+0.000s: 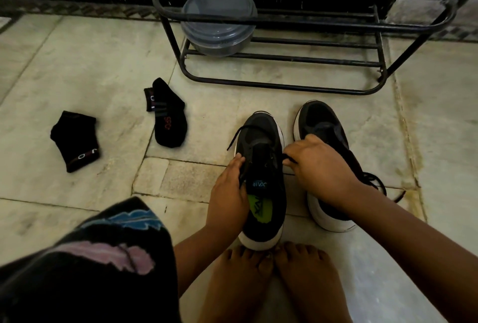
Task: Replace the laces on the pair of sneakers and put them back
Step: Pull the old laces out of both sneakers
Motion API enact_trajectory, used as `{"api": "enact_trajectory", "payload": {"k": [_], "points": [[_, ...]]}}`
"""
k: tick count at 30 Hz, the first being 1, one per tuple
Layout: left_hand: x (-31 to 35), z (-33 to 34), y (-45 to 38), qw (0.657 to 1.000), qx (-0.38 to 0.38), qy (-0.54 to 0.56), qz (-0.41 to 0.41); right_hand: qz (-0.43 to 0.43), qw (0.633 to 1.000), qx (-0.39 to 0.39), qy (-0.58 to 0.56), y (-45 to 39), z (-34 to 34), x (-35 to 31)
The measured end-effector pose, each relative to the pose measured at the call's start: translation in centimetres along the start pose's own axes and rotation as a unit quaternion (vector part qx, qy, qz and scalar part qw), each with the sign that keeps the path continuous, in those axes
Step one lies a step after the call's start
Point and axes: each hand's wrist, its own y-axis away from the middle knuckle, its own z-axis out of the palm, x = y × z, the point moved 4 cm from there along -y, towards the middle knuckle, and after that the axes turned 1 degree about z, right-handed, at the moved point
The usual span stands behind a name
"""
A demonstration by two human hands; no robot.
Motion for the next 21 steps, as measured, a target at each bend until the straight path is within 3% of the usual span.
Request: {"api": "enact_trajectory", "payload": {"k": [2,4,10,12,14,17,19,21], "points": [[-0.1,0.0,0.1,1.000,0.000,0.002,0.004,-0.056,0.995,0.072,-0.037,0.3,-1.0,-0.3],[-0.1,-0.1,0.2,1.000,0.001,0.008,0.004,-0.078,0.989,0.087,-0.092,1.8,-1.5,-1.4],[0.1,0.1,0.1,1.000,-0.010,0.013,-0.001,-0.155,0.956,0.059,-0.241,4.8,-1.1,-5.5],[0.1,0.1,0.2,1.000,-0.010,0.017,0.002,-0.146,0.943,0.061,-0.293,4.5,-1.3,-5.7],[0.1,0.1,0.1,1.000,-0.005,0.018,-0.001,-0.070,0.894,0.042,-0.441,3.6,-2.1,-5.2],[0.1,0.0,0.1,1.000,-0.001,0.018,-0.006,0.016,0.757,0.041,-0.652,2.5,-3.9,-4.2],[0.1,-0.1,0.2,1.000,0.001,0.015,-0.003,0.013,0.737,0.065,-0.673,2.4,-5.2,-3.9],[0.1,-0.1,0.2,1.000,0.000,0.011,-0.005,-0.002,0.777,0.083,-0.624,2.6,-6.0,-4.1]]}}
